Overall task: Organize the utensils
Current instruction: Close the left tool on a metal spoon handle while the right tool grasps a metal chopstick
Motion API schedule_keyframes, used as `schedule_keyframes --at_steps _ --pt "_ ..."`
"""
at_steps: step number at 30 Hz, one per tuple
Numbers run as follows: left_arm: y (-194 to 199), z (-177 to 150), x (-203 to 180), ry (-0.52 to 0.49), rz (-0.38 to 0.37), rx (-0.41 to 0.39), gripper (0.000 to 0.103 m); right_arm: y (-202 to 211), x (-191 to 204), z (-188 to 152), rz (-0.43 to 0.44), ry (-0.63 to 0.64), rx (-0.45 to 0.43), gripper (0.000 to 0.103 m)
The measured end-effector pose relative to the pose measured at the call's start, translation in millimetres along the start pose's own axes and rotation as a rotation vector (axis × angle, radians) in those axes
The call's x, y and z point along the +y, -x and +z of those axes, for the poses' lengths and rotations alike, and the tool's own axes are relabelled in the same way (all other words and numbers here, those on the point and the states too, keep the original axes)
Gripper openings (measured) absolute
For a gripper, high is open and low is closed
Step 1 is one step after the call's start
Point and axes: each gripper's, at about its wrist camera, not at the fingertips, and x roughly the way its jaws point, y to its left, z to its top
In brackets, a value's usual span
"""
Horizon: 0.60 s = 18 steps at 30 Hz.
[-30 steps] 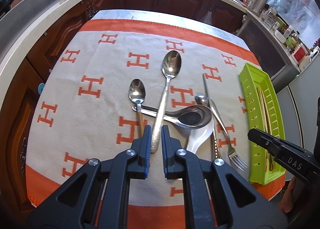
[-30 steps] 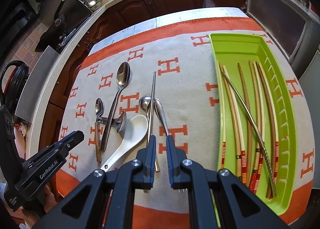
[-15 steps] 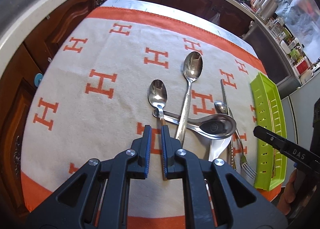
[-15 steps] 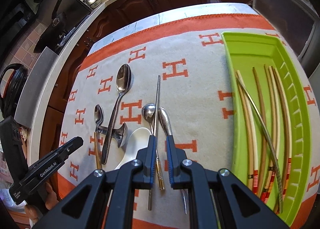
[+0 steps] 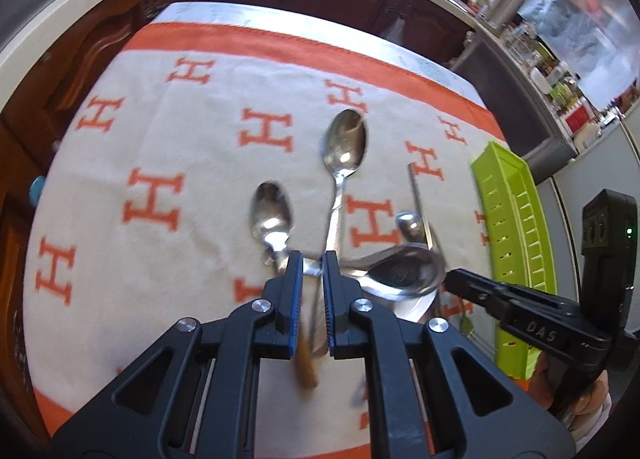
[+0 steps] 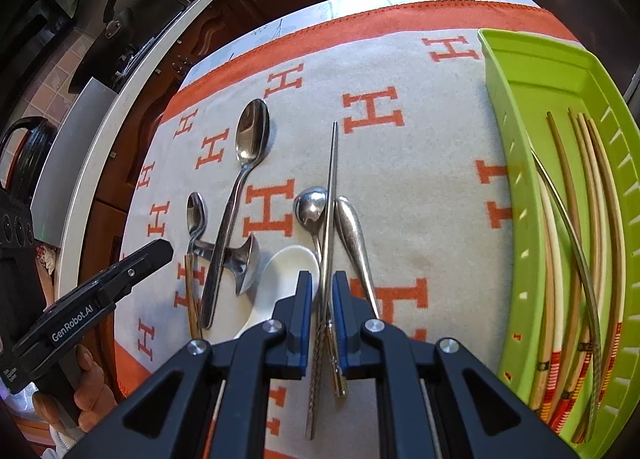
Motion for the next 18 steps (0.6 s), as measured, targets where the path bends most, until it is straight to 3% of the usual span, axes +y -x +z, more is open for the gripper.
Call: schedule_keyframes --at_steps 9,18 --pt "-40.2 34.2 -19.6 -0.063 0.001 0.037 0.007 -18.4 -1.0 12.4 -0.019 0.013 -0.010 0.010" --pt "-69.7 40.9 -28.5 -0.089 0.043 0.072 0.007 -14.0 -1.9 10.1 -0.012 0.030 -0.041 0.005"
